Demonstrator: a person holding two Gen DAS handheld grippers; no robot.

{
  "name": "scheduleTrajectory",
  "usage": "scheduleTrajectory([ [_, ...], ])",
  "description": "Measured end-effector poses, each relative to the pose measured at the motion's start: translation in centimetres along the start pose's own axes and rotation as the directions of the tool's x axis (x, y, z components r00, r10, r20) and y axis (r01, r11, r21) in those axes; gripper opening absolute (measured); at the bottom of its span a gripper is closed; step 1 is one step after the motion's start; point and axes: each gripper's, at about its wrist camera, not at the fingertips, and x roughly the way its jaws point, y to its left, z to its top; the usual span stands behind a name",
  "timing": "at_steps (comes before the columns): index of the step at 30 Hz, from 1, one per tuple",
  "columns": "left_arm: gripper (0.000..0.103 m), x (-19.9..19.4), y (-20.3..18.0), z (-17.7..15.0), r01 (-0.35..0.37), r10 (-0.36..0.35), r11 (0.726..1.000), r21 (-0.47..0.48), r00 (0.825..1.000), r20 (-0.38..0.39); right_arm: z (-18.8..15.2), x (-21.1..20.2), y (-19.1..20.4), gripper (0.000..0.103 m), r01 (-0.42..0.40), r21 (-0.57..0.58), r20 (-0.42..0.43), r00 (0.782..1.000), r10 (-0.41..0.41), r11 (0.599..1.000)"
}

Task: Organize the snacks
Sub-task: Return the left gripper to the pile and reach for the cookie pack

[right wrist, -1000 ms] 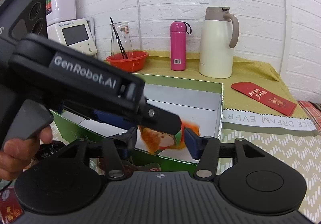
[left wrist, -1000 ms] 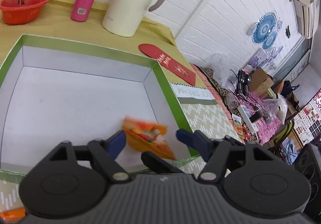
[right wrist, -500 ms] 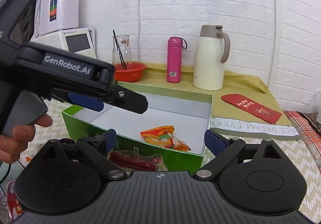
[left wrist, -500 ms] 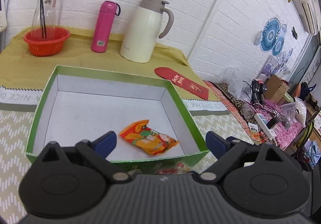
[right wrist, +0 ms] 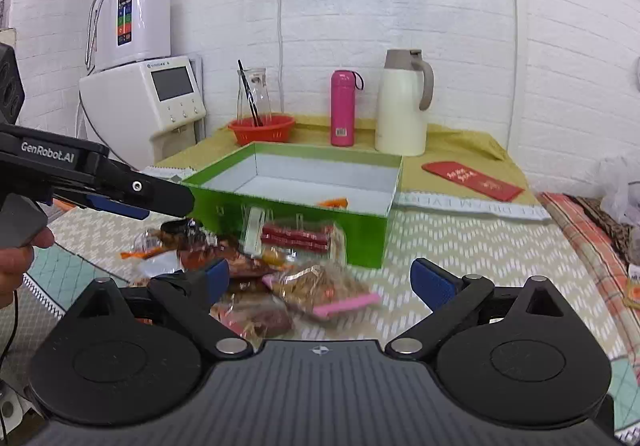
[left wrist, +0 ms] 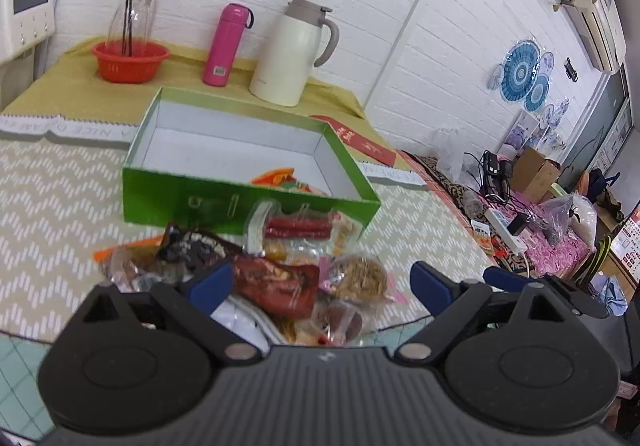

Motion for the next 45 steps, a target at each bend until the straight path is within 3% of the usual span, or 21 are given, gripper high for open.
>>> scheduleTrajectory([
  [6,0.092,-1.4,1.7,-4.7,-0.017,0.016,0.997,-0.076,1.000,-0.015,-3.7,0.0,0.9,0.103,-0.071,0.100,-0.076,0.994,0.079,0.992],
  [14,0.092,-3.7,3.4,-7.3,-0.033,0.031,0.995,-0.098,0.999,-0.027,-3.2,4.7,3.0,0.103,-0.116,0.046,-0.109,0.987,0.120,0.992],
  [19,0.092,-3.5,3.4,-7.3,-0.013,0.011,0.996,-0.088,1.000,-0.025,-3.4,6.6,3.1,0.099,-0.089,0.016,-0.117,0.989,0.090,0.996],
  [21,0.092,-2.7,3.0,-7.2,-0.003,0.001,0.998,-0.059,0.999,-0.035,-3.5,5.7,2.7,0.090,-0.081,0.021,-0.109,0.991,0.083,0.996],
  [25,0.091,0.3,1.7,-6.8,0.004,-0.004,1.000,-0.003,0.998,-0.069,-4.6,3.0,1.8,0.090,0.011,-0.024,-0.110,0.994,-0.014,1.000],
  [28,0.091,2.6,0.7,-6.5,-0.004,0.006,1.000,0.024,0.996,-0.088,-5.5,0.9,0.7,0.090,0.060,-0.002,-0.109,0.992,-0.060,0.998],
  [34,0.090,6.0,-1.3,-6.1,-0.076,0.086,0.992,0.104,0.992,-0.096,-6.6,-1.4,-1.0,0.091,0.079,0.076,-0.090,0.993,-0.072,0.994],
  [36,0.084,6.4,-2.1,-6.3,-0.092,0.108,0.984,0.151,0.989,-0.100,-6.8,-1.4,-1.0,0.092,0.078,0.083,-0.088,0.994,-0.071,0.994],
  [37,0.054,6.4,-2.6,-6.6,-0.085,0.106,0.979,0.186,0.989,-0.105,-6.8,-1.4,-1.1,0.092,0.077,0.085,-0.086,0.994,-0.070,0.993],
  [38,0.039,6.4,-2.9,-6.9,-0.066,0.093,0.976,0.206,0.988,-0.125,-6.8,-1.4,-1.1,0.092,0.076,0.087,-0.084,0.994,-0.069,0.993],
  [42,0.036,5.4,-3.1,-7.9,-0.020,0.055,0.978,0.207,0.985,-0.162,-6.9,-1.8,-1.0,0.093,0.072,0.087,-0.076,0.995,-0.066,0.994],
  [45,0.035,4.4,-2.7,-8.5,0.089,-0.060,0.988,0.126,0.976,-0.211,-7.0,-2.0,-1.2,0.093,0.086,0.083,-0.075,0.994,-0.080,0.993],
])
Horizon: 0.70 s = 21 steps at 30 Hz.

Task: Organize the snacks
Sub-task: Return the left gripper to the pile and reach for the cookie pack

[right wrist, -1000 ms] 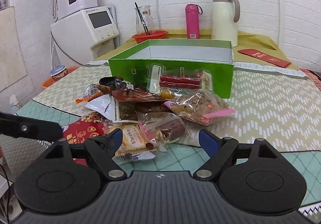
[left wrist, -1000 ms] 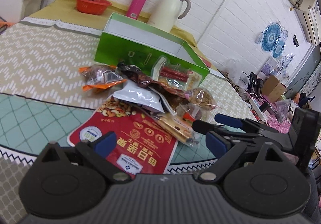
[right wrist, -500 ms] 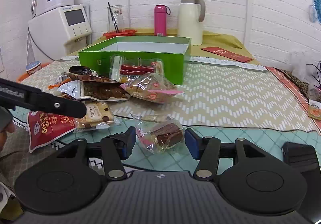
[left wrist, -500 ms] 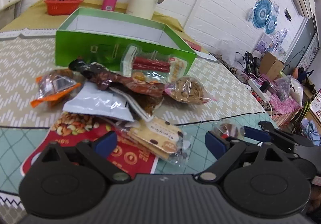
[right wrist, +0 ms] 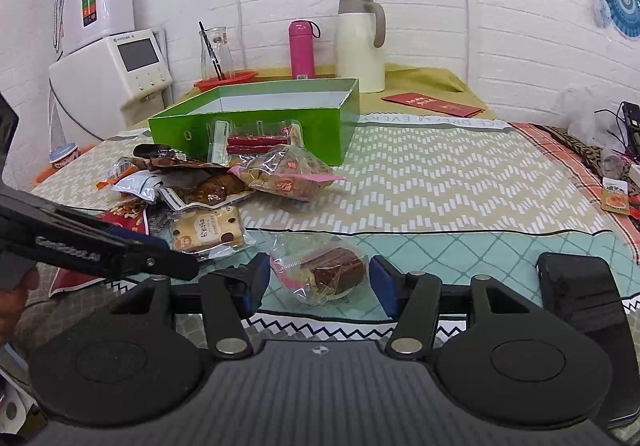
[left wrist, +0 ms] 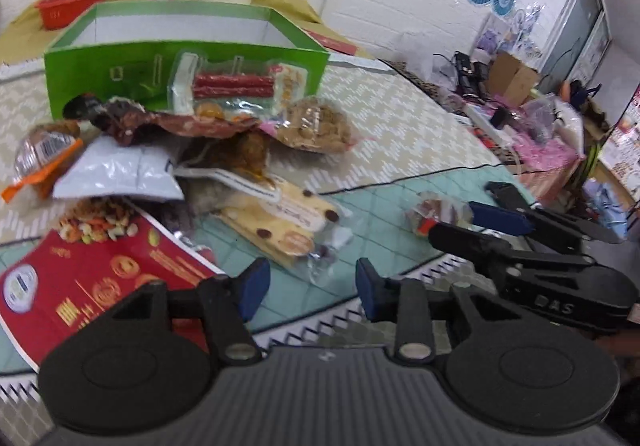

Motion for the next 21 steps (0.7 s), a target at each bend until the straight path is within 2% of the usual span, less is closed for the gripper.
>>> scheduleTrajectory([
  [1,0.048,-0.1,-0.1,-0.2,0.004,-0.004,1.000,0.000,1.000,-0.002,0.0,0.0,-0.1,0.093,0.003,0.003,0.000,1.000,-0.003,1.000],
  [2,0.075,-0.2,-0.2,-0.3,-0.011,0.011,1.000,0.001,1.000,0.005,0.0,0.0,-0.2,0.093,0.002,0.008,0.000,1.000,-0.002,1.000],
  [4,0.092,0.0,-0.2,0.1,-0.049,0.050,0.999,-0.018,0.998,0.039,0.0,0.0,-0.4,0.094,-0.002,0.021,0.001,1.000,0.002,1.000],
  [7,0.094,1.1,-0.2,1.8,-0.107,0.111,0.991,-0.075,0.993,0.045,-0.1,0.0,-0.2,0.095,0.003,0.016,0.004,1.000,-0.003,1.000],
  [8,0.100,1.7,-0.2,2.3,-0.123,0.127,0.988,-0.098,0.991,0.036,-0.1,0.0,-0.2,0.095,0.003,0.018,0.003,1.000,-0.003,1.000],
  [9,0.102,2.3,-0.4,2.8,-0.141,0.145,0.983,-0.115,0.989,0.027,-0.1,0.0,-0.2,0.095,0.002,0.021,0.004,1.000,-0.002,1.000],
  [11,0.102,3.5,-1.1,3.6,-0.194,0.197,0.974,-0.116,0.980,0.017,-0.2,-0.1,-0.3,0.096,0.000,0.027,0.006,1.000,0.000,1.000],
  [13,0.102,5.0,-1.4,4.1,-0.277,0.279,0.956,-0.095,0.960,0.003,-0.2,-0.3,-0.4,0.096,-0.001,0.037,0.007,1.000,0.001,0.999],
  [16,0.101,6.2,-2.0,4.0,-0.336,0.336,0.942,0.022,0.942,0.025,-0.3,-0.6,-0.4,0.097,-0.002,0.038,0.014,1.000,0.001,0.999],
  [18,0.091,6.0,-2.4,3.4,-0.323,0.322,0.939,0.116,0.946,0.026,-0.3,-0.8,-0.5,0.097,-0.004,0.040,0.017,1.000,0.003,0.999],
  [20,0.064,4.5,-2.2,2.7,-0.258,0.258,0.952,0.167,0.966,0.023,-0.4,-0.9,-0.6,0.098,-0.007,0.043,0.019,1.000,0.006,0.999],
  [21,0.060,3.7,-1.8,2.5,-0.227,0.229,0.961,0.158,0.973,0.006,-0.3,-0.9,-0.6,0.099,-0.009,0.044,0.019,1.000,0.009,0.999],
])
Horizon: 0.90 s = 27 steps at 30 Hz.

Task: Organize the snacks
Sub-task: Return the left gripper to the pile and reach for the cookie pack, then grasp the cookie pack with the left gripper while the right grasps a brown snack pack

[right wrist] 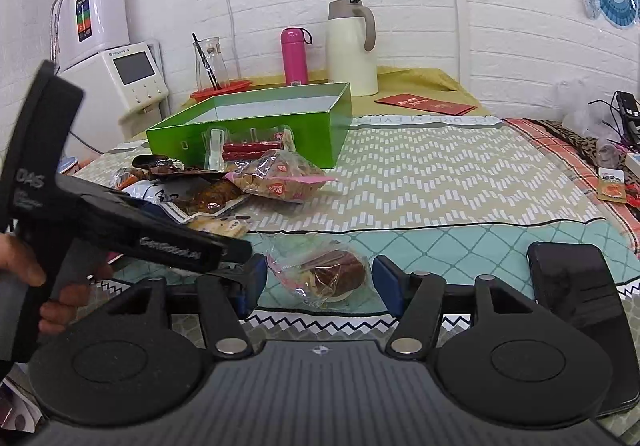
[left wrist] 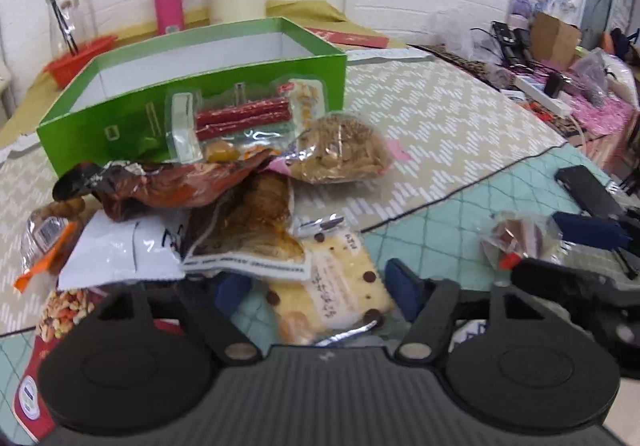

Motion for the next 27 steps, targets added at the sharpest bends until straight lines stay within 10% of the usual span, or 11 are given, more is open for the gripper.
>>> scheduleTrajectory([
  [5,0.083,-2.2,2.0,-1.0,0.080,-0.082,0.989,-0.122,0.997,-0.011,-0.1,0.8,0.3,0.101,-0.012,0.004,-0.013,1.000,0.012,1.000],
  [18,0.078,-0.8,-0.3,-1.5,-0.022,0.021,0.999,0.044,0.999,0.027,0.5,2.4,1.6,0.103,0.027,-0.053,-0.040,0.999,-0.029,0.998],
  [19,0.067,-0.9,-0.3,-1.5,-0.014,0.013,0.999,0.046,0.999,0.035,0.3,2.8,1.7,0.103,0.033,-0.063,-0.055,0.998,-0.037,0.997],
  [22,0.057,-1.5,-0.1,-1.5,-0.011,0.009,0.999,0.047,0.999,0.037,0.2,2.3,2.1,0.063,0.038,-0.079,-0.035,0.999,-0.041,0.996],
  [27,0.057,-2.9,0.6,-2.3,0.051,-0.051,0.999,-0.002,0.998,0.036,0.6,1.2,2.3,0.055,0.036,-0.075,-0.026,0.999,-0.038,0.997],
])
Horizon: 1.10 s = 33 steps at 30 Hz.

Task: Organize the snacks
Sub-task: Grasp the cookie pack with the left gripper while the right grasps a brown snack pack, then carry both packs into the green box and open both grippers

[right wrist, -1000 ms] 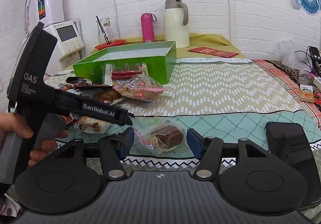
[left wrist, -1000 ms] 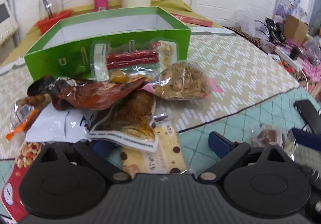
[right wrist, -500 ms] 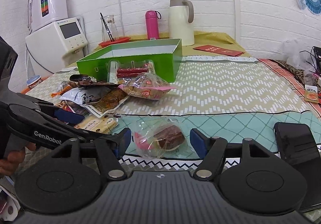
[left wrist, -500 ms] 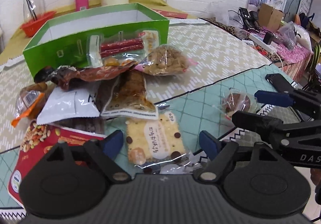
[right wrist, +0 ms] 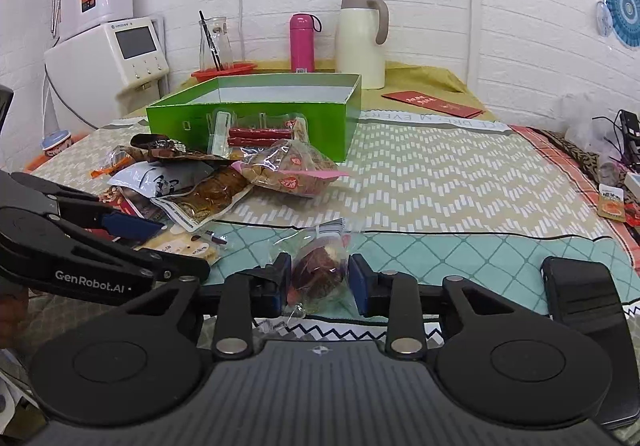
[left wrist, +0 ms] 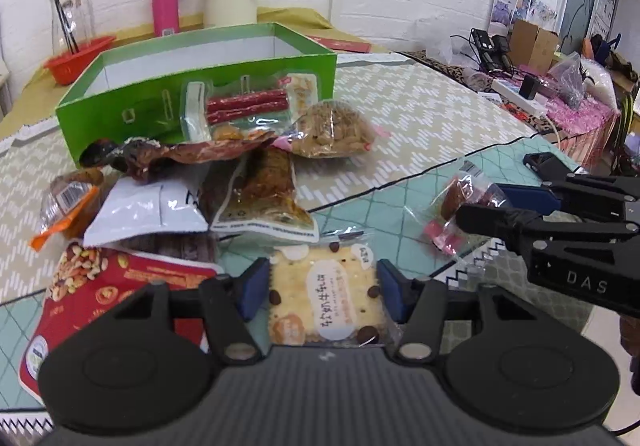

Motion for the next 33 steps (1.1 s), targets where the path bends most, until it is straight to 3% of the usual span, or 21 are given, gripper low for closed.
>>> scheduleTrajectory([
  [8,0.057,-5.9,1.1,1.5,0.117,-0.110,0.992,-0.044,0.984,0.139,3.1,-2.5,0.7,0.055,-0.069,-0.015,0.133,0.989,0.070,0.998],
  [15,0.057,-7.0,4.7,7.7,0.093,-0.059,0.989,-0.113,0.959,0.278,7.7,-0.1,1.2,0.055,-0.066,-0.062,0.205,0.976,0.077,0.996],
  [24,0.057,-1.7,11.4,14.5,0.027,0.050,0.957,-0.288,0.965,0.256,13.6,6.8,0.4,0.055,-0.101,-0.001,0.218,0.971,0.099,0.995],
  [29,0.057,1.7,14.7,16.0,-0.030,0.111,0.938,-0.346,0.970,0.216,14.8,12.1,0.4,0.055,-0.126,0.050,0.147,0.982,0.117,0.991],
  [33,0.057,4.4,16.9,16.5,-0.043,0.115,0.924,-0.380,0.979,0.170,14.6,15.8,0.9,0.055,-0.139,0.069,0.074,0.988,0.134,0.988],
])
